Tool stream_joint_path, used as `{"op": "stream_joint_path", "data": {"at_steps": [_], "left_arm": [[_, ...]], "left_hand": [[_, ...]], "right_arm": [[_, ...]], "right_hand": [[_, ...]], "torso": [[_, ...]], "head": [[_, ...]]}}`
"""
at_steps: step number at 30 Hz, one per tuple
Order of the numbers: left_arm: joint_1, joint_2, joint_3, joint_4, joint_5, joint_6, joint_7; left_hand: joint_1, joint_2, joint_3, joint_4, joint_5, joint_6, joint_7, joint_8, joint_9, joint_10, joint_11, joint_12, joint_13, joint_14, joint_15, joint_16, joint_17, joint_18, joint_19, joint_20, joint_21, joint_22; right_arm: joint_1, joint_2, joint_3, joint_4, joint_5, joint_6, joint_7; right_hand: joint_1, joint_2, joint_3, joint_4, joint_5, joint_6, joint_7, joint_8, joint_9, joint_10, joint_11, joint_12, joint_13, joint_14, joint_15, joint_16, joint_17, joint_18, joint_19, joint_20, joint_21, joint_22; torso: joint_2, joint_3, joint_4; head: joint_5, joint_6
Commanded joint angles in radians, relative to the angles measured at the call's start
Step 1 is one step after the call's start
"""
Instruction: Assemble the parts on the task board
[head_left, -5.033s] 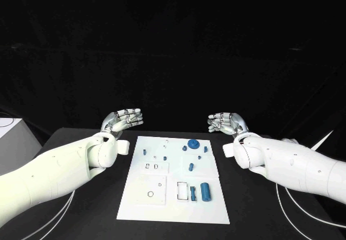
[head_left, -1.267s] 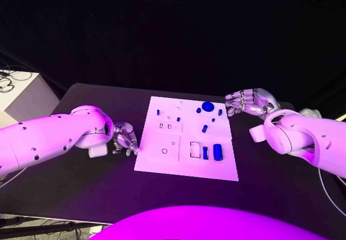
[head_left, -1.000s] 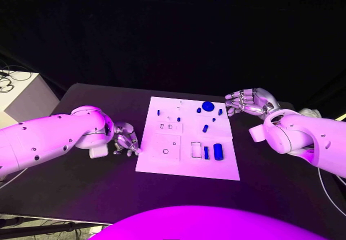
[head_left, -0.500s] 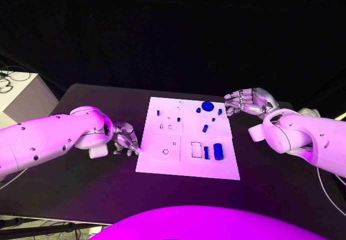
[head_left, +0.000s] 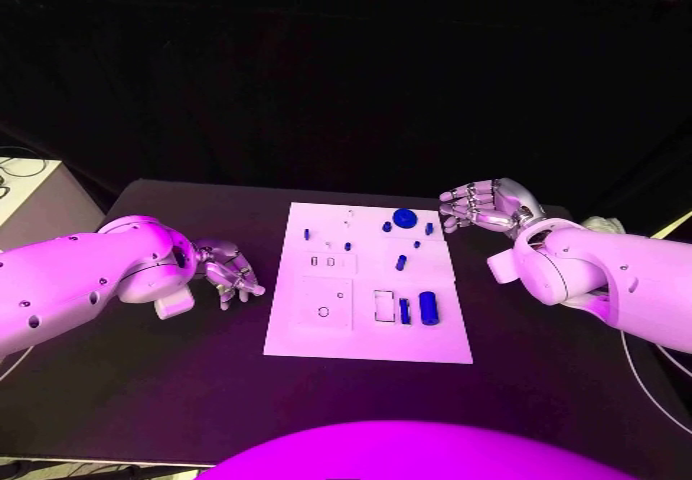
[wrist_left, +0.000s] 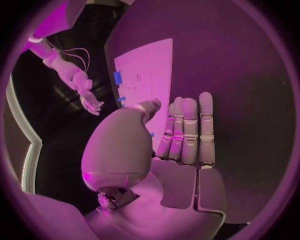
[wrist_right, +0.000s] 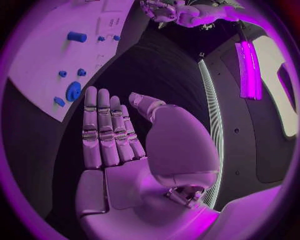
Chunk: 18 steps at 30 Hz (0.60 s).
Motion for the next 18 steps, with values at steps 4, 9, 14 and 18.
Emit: {"op": "stream_joint_path", "data": {"at_steps": [4,9,14,18], "left_arm": [[0.010,0.019,0.008,-0.062,0.413,-0.252,0.405],[0.012,0.079,0.009,-0.135,0.676,-0.350,0.674],[0.012,0.155,0.011,-0.214,0.792,-0.390,0.827],[0.012,0.221,0.012,-0.270,0.836,-0.425,0.889]], "left_hand": [[0.047,0.003,0.006,-0.004,0.000,-0.037,0.028,0.019,0.007,-0.063,0.034,-0.105,-0.098,-0.108,0.037,-0.124,-0.092,0.008,-0.049,0.033,-0.125,-0.078],[0.062,0.008,0.018,-0.009,0.000,-0.065,0.049,0.022,-0.001,-0.062,0.060,-0.211,-0.202,-0.180,0.068,-0.263,-0.185,0.008,-0.096,0.069,-0.244,-0.153],[0.052,0.003,0.006,0.000,-0.003,-0.108,0.048,-0.020,-0.037,-0.073,0.095,-0.361,-0.317,-0.306,0.124,-0.539,-0.311,-0.006,-0.197,0.124,-0.437,-0.271],[0.051,0.017,-0.043,-0.002,-0.001,-0.113,0.037,-0.074,-0.061,-0.090,0.123,-0.488,-0.344,-0.372,0.165,-0.724,-0.401,-0.010,-0.243,0.158,-0.608,-0.385]], "right_arm": [[0.000,0.031,0.000,-0.060,0.029,0.004,0.049],[0.000,0.065,0.000,-0.125,0.083,0.002,0.069],[-0.001,0.113,0.001,-0.204,0.169,0.012,0.092],[-0.003,0.160,0.002,-0.275,0.231,0.017,0.111]], "right_hand": [[0.005,0.002,0.001,-0.003,-0.001,-0.001,0.007,-0.013,-0.001,-0.014,0.005,-0.020,-0.002,-0.031,0.009,-0.027,-0.013,-0.005,-0.028,0.008,-0.021,-0.022],[0.004,0.001,0.003,-0.003,0.004,-0.009,0.012,-0.026,-0.002,-0.034,0.014,-0.042,-0.002,-0.062,0.022,-0.054,-0.031,-0.006,-0.052,0.021,-0.041,-0.049],[-0.001,0.001,0.002,0.001,0.009,-0.022,0.020,-0.045,-0.005,-0.061,0.027,-0.073,-0.002,-0.107,0.041,-0.091,-0.059,-0.007,-0.095,0.040,-0.048,-0.096],[-0.005,0.002,-0.006,0.002,0.017,-0.039,0.027,-0.065,-0.008,-0.097,0.040,-0.105,-0.002,-0.140,0.057,-0.115,-0.086,-0.006,-0.130,0.057,-0.050,-0.140]], "torso": [[0.000,0.0001,-0.0061],[0.000,-0.0011,-0.0074],[-0.003,0.0002,-0.0073],[-0.004,0.0015,-0.0060]], "head": [[-0.021,0.044],[-0.035,0.092],[-0.041,0.139],[-0.042,0.175]]}}
